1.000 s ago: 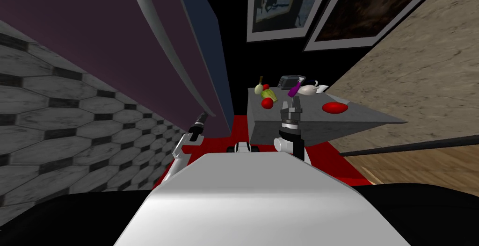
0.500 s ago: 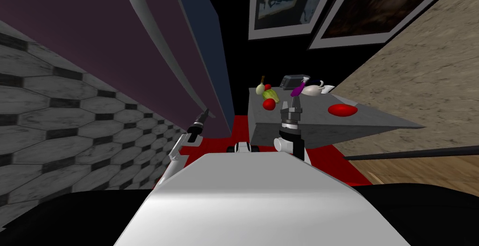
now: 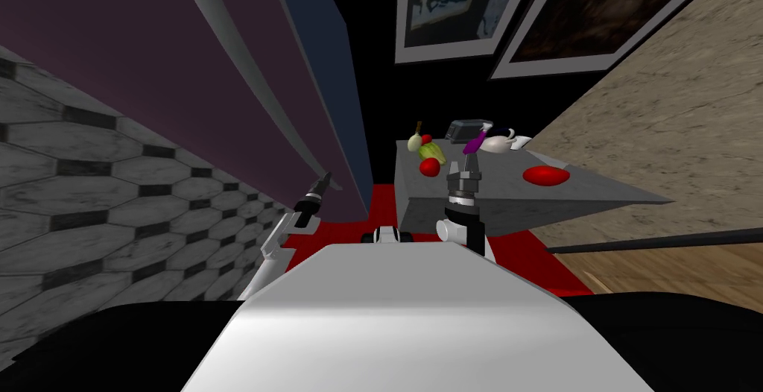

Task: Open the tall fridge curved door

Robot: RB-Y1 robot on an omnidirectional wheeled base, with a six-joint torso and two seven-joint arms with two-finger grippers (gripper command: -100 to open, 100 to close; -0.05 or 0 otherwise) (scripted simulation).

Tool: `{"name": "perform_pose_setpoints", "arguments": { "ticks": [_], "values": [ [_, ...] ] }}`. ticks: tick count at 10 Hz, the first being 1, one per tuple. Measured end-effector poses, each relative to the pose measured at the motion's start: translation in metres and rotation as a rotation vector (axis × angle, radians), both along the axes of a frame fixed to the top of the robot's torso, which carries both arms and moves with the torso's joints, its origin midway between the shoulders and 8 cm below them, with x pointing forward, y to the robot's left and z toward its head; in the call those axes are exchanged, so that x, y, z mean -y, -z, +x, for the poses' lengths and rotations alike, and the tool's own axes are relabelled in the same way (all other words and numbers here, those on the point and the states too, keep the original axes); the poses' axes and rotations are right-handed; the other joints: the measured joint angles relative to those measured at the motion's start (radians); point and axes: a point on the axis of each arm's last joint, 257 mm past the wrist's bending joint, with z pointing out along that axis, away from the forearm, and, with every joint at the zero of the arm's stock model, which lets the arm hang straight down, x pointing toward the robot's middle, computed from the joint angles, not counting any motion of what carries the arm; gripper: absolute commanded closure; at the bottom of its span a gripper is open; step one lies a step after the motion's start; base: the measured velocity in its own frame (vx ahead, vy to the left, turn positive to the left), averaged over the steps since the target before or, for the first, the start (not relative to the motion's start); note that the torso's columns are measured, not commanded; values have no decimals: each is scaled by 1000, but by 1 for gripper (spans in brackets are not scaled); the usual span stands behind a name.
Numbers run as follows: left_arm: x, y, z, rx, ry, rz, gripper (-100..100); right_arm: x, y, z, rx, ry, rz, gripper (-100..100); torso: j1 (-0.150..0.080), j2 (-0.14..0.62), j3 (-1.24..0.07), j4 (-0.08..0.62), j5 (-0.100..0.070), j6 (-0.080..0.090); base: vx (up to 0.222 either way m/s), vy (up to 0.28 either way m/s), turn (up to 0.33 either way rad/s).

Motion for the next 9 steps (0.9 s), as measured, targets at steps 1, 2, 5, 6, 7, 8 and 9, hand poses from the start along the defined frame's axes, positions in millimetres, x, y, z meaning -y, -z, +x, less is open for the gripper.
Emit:
{"name": "perform_pose_setpoints", "arguments": {
  "ticks": [1, 2, 5, 6, 7, 8, 9],
  "values": [
    [1, -3, -3, 0, 1, 4, -100, 0, 0, 0, 0, 0, 0, 0, 0, 0, 0, 0, 0, 0, 26, 24, -27],
    [3, -8, -5, 0, 4, 7, -100, 0, 0, 0, 0, 0, 0, 0, 1, 0, 0, 0, 0, 0, 31, 21, -37],
    [7, -18, -10, -6, 8, 18, -100, 0, 0, 0, 0, 0, 0, 0, 0, 0, 0, 0, 0, 0, 24, 22, -42],
    [7, -18, -10, -7, 7, 17, -100, 0, 0, 0, 0, 0, 0, 0, -1, 1, 1, 0, 0, 0, 23, 33, -94],
    [6, -21, -11, -7, 5, 17, -100, 0, 0, 0, 0, 0, 0, 0, 0, 0, 0, 1, 0, 1, 11, 20, -43],
    [5, -21, -12, -8, 3, 17, 100, 0, 0, 0, 0, 0, 0, 0, -1, 1, 0, 0, 0, 0, 0, 0, 0],
    [4, -20, -12, -11, -1, 21, 100, 0, 0, 0, 0, 0, 0, 0, -3, 2, 1, 1, -1, 1, -74, 98, -19]
  ]
}}
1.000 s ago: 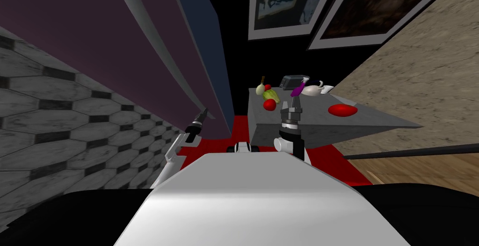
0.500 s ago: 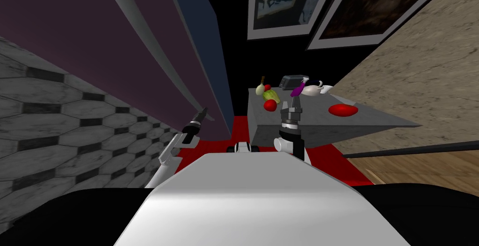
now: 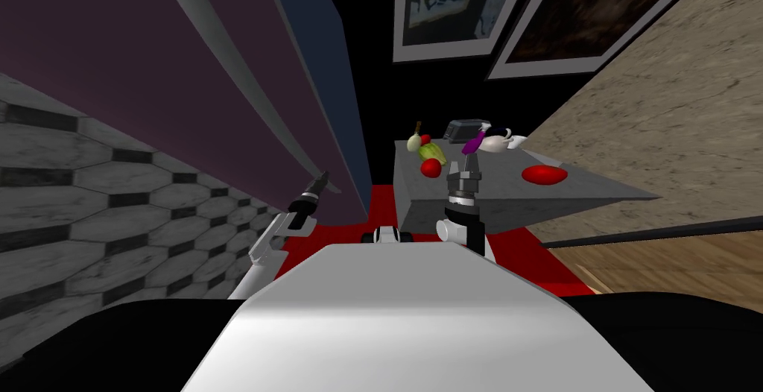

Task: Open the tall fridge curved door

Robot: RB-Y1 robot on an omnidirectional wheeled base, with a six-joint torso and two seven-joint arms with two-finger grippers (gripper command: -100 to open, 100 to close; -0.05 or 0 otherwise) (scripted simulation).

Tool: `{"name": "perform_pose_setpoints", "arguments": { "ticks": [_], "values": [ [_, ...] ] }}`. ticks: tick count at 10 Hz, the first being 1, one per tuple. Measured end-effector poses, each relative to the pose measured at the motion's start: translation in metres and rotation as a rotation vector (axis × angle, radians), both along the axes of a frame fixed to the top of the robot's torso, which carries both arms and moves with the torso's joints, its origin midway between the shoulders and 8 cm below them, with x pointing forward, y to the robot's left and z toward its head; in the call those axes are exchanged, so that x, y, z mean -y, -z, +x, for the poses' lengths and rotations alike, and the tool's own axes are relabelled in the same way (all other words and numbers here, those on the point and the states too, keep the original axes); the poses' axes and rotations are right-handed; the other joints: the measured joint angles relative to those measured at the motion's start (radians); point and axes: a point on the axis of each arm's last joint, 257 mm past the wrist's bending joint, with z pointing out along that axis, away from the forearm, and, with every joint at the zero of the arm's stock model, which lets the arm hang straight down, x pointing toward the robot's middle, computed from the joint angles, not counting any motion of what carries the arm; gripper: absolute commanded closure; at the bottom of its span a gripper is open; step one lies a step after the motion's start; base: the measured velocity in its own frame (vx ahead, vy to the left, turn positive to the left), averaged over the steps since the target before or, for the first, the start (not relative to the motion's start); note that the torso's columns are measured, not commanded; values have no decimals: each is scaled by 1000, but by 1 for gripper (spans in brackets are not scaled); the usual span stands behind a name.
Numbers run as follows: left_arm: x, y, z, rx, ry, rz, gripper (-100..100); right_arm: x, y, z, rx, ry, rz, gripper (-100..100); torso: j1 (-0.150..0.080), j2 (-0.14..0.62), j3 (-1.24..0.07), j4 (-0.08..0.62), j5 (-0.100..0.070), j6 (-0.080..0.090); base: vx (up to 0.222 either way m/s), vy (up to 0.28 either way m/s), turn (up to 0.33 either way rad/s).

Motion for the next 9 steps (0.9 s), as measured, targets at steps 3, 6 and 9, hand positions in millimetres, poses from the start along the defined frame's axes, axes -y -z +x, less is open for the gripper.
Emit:
{"name": "perform_pose_setpoints", "arguments": {
  "ticks": [3, 6, 9],
  "values": [
    [27, 0, -7, -1, 67, 7, 100, 0, 0, 0, 0, 0, 0, 0, 11, 7, 5, 3, 3, -6, -220, 193, -52],
    [57, 4, -18, -6, 160, 8, 100, 0, 0, 0, 0, 0, 0, 0, 16, 1, 0, 5, 2, -7, -304, 268, -38],
    [96, 2, -34, -6, 259, 12, 100, 0, 0, 0, 0, 0, 0, 0, 12, 1, -1, 4, 1, -6, -316, 281, -43]
  ]
}}
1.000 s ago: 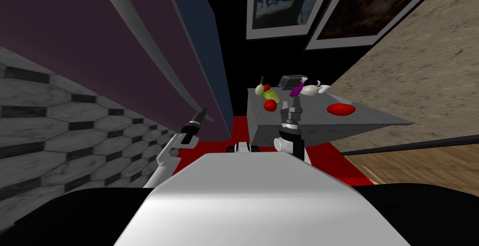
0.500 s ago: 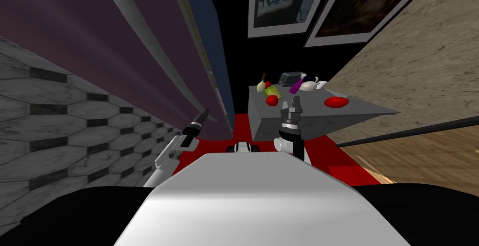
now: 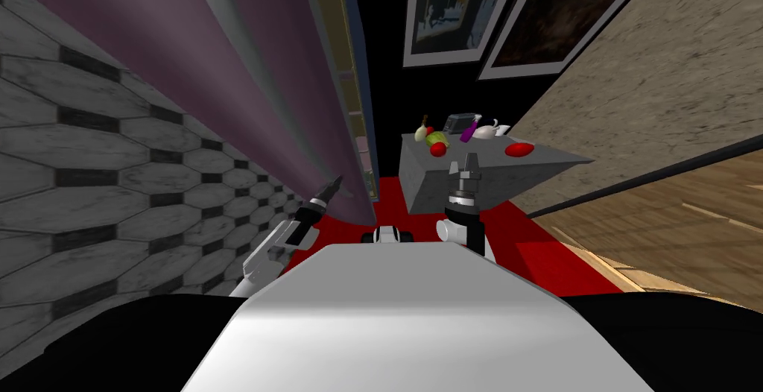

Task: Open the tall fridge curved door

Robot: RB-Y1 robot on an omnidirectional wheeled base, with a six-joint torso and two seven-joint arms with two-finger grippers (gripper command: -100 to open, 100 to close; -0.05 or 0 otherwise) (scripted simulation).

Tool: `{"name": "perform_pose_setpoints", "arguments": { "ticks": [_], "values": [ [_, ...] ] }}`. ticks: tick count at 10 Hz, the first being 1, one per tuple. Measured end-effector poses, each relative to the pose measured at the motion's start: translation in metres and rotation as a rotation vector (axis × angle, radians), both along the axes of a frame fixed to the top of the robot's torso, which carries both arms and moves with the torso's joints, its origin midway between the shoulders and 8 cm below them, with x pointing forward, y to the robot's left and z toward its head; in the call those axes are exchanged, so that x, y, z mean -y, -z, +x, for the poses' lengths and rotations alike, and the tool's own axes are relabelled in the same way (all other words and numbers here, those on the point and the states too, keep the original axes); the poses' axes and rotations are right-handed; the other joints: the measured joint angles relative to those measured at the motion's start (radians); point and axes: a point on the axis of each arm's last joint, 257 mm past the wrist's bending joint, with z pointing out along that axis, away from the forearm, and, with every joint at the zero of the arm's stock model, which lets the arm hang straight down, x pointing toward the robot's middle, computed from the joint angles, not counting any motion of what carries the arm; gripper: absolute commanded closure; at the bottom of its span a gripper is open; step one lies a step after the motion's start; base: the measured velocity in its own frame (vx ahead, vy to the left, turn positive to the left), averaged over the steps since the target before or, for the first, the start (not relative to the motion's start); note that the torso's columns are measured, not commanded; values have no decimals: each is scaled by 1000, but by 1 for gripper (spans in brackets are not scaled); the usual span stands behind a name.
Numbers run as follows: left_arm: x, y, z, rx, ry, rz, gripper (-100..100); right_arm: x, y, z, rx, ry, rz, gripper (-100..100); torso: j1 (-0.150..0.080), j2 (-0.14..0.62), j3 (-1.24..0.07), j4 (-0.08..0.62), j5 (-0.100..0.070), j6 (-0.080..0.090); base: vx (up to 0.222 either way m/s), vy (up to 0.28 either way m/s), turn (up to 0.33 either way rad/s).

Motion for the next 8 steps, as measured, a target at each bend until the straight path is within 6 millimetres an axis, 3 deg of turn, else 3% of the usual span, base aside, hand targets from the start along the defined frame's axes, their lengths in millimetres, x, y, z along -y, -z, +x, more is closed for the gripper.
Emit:
{"name": "perform_pose_setpoints", "arguments": {
  "ticks": [2, 4, 6, 8],
  "values": [
    [16, -1, -8, -2, 49, -4, 100, 0, 0, 0, 0, 0, 0, 0, -8, -5, -3, -1, -2, 1, -205, 162, 3],
    [25, -1, -13, -3, 67, -6, 100, 0, 0, 0, 0, 0, 0, 0, -18, -10, -5, -5, -4, 5, -98, 119, -16],
    [39, 2, -21, -2, 112, 0, 100, 0, 0, 0, 0, 0, 0, 0, -1, -1, 1, -5, 2, 5, -138, 275, -87],
    [54, 3, -30, -9, 157, -1, 100, 0, 0, 0, 0, 0, 0, 0, 1, -5, -2, -3, 1, 1, -160, 231, -46]
  ]
}}
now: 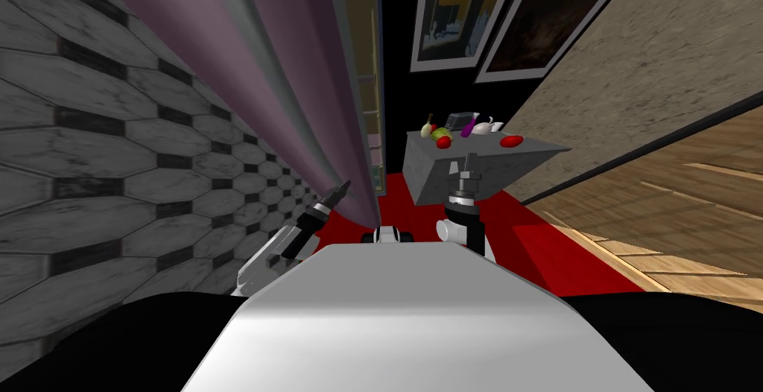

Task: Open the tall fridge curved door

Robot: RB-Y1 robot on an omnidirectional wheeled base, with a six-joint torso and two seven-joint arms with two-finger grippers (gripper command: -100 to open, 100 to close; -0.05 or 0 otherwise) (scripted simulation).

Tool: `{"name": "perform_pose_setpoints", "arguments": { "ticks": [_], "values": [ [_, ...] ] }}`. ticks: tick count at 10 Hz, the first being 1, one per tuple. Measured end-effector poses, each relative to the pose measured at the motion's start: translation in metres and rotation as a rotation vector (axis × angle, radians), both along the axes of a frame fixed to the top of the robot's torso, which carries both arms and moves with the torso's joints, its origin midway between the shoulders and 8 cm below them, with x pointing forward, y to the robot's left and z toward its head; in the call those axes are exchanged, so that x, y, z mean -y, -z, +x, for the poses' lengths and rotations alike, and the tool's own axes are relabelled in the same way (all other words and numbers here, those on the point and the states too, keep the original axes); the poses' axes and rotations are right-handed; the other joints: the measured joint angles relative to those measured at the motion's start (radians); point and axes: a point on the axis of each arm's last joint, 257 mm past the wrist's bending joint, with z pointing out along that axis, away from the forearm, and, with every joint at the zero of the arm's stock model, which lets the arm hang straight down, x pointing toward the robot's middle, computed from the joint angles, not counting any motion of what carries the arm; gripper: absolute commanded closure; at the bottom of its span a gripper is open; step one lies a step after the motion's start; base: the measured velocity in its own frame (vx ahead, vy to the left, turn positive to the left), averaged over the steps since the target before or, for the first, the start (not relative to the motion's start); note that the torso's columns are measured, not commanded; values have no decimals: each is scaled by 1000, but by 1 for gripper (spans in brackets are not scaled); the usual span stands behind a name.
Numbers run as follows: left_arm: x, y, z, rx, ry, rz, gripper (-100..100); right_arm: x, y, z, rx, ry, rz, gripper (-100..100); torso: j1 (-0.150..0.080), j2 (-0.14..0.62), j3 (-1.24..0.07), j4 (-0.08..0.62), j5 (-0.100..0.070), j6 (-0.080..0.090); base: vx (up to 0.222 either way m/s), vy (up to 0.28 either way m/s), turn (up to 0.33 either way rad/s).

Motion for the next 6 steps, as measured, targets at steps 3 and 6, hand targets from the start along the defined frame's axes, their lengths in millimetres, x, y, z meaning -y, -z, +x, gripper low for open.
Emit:
{"name": "perform_pose_setpoints", "arguments": {
  "ticks": [3, 6],
  "values": [
    [21, 1, -14, -7, 68, 0, 100, 0, 0, 0, 0, 0, 0, 0, 1, -4, -4, 1, -1, 0, -164, 250, -51],
    [38, -2, -28, 1, 125, 2, 100, 0, 0, 0, 0, 0, 0, 0, -7, 1, 1, -2, -1, 1, -148, 178, -83]
  ]
}}
